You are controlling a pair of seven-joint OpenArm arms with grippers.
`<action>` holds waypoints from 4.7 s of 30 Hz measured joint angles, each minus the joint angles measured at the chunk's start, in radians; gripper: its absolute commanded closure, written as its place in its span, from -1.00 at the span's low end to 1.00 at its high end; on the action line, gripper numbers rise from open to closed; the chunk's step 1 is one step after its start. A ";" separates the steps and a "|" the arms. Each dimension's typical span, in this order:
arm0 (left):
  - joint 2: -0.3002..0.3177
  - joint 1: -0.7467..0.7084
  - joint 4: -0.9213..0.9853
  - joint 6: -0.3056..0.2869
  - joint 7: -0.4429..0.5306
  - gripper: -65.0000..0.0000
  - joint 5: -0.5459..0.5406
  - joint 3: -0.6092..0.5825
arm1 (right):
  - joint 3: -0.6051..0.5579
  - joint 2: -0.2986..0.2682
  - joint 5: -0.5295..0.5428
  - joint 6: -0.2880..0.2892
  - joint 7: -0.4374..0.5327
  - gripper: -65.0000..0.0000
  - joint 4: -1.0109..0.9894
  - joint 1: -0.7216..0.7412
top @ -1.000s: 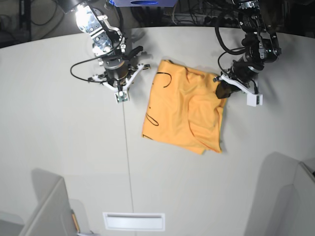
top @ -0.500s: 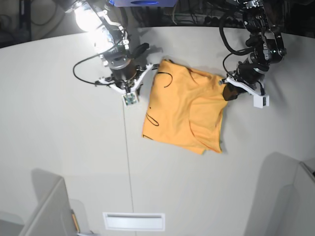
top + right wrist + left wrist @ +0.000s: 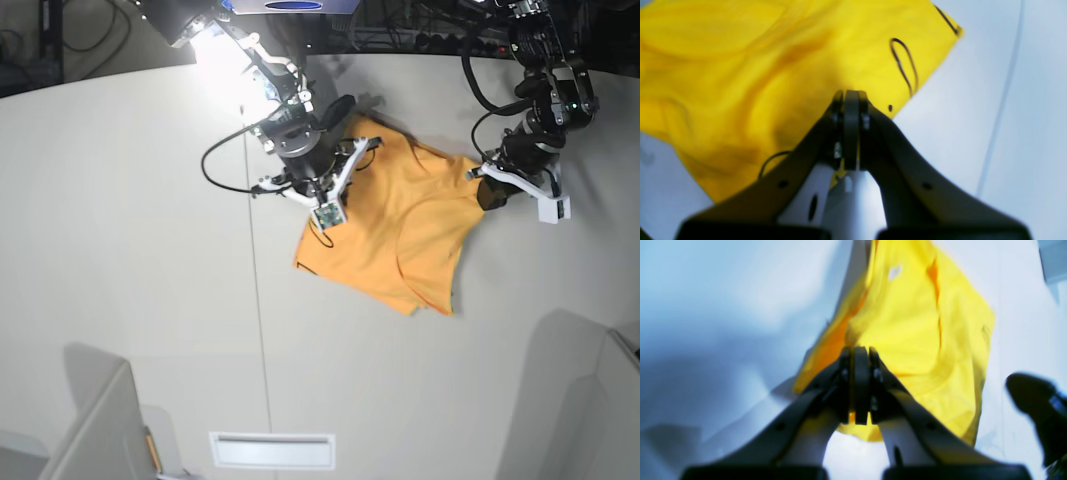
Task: Fold the T-shirt properly
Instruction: 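Grasp the shirt's edge with the right gripper and pull it outward, then release the right gripper and move the left gripper across the shirt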
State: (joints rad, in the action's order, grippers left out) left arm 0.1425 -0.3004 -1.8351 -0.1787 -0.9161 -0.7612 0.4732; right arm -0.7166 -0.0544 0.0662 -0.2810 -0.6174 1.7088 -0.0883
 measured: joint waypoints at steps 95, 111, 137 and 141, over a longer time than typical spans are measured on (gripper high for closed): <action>0.051 0.302 0.330 -0.003 0.000 -0.91 0.146 -0.175 | 0.065 -0.052 0.000 0.062 -0.007 1.00 0.056 -0.015; 0.090 0.382 0.480 -0.008 0.010 0.39 0.136 -0.332 | 0.137 -0.042 0.007 0.065 -0.006 1.00 0.056 -0.034; 0.315 0.879 0.544 0.002 0.112 1.00 0.158 -1.506 | 0.695 0.060 0.005 0.066 -0.011 1.00 0.056 -0.162; 0.297 0.934 0.538 -0.006 0.186 1.00 0.211 -1.654 | 0.750 0.072 0.005 0.064 -0.010 1.00 0.056 -0.176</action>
State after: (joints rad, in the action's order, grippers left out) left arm 0.4397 0.6334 -1.2968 -0.1848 -0.7303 -0.5503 -1.1805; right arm 0.0338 0.0177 0.0708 -0.2165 -0.6273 1.7653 -0.2642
